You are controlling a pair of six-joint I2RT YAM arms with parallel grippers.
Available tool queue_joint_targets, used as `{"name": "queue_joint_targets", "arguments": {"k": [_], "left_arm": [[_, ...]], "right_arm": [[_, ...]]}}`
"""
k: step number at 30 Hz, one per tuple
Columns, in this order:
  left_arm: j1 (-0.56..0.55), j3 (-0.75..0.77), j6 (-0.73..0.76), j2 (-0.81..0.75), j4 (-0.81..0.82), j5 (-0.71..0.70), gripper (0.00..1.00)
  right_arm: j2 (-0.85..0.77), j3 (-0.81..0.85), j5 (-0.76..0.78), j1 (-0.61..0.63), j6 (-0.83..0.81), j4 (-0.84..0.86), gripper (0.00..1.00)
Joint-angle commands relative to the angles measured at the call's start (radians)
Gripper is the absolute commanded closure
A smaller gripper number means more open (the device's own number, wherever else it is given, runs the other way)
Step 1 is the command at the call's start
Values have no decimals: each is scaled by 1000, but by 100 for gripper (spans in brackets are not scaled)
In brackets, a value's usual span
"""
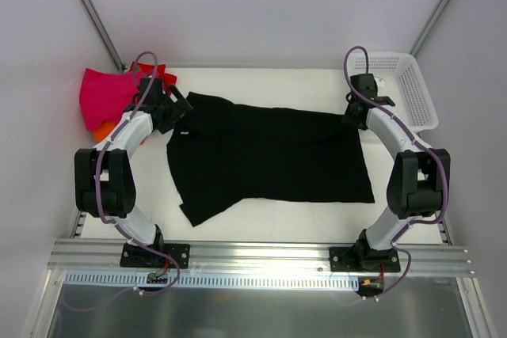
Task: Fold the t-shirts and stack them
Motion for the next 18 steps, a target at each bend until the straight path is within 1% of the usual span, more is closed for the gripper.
{"name": "queue_joint_targets", "arguments": {"k": [1,2,5,9,11,12,14,15,16,17,18], "left_arm": [[12,-34,-9,-116,12,7,1],[12,-38,-11,-133,12,6,1],[-1,-43,-1,-197,18,3,1],[-27,-22,18,-242,32,4,1],[-31,-5,31,-228,43,18,1],[-33,16,37,-198,43,38,1],[-33,50,42,-135,47,61,5],[-33,64,43,-109,49,76,8],[-33,78,49,-84,52,111,18],[-34,102,52,-34,55,130,24],[-34,115,55,-8,58,145,30]], "right_arm": [[-32,37,64,11,10,-49,49],[-32,46,69,16,9,-58,38],[-46,71,70,26,9,-66,29],[-63,120,37,40,-5,-64,26],[-60,145,23,50,-17,-63,26],[-43,177,-17,53,-27,-64,27],[-20,209,-62,59,-42,-66,38],[-3,233,-80,57,-45,-64,47],[44,252,-94,57,-50,-64,85],[72,275,-102,57,-50,-95,99],[102,299,-115,56,-50,-106,99]]}}
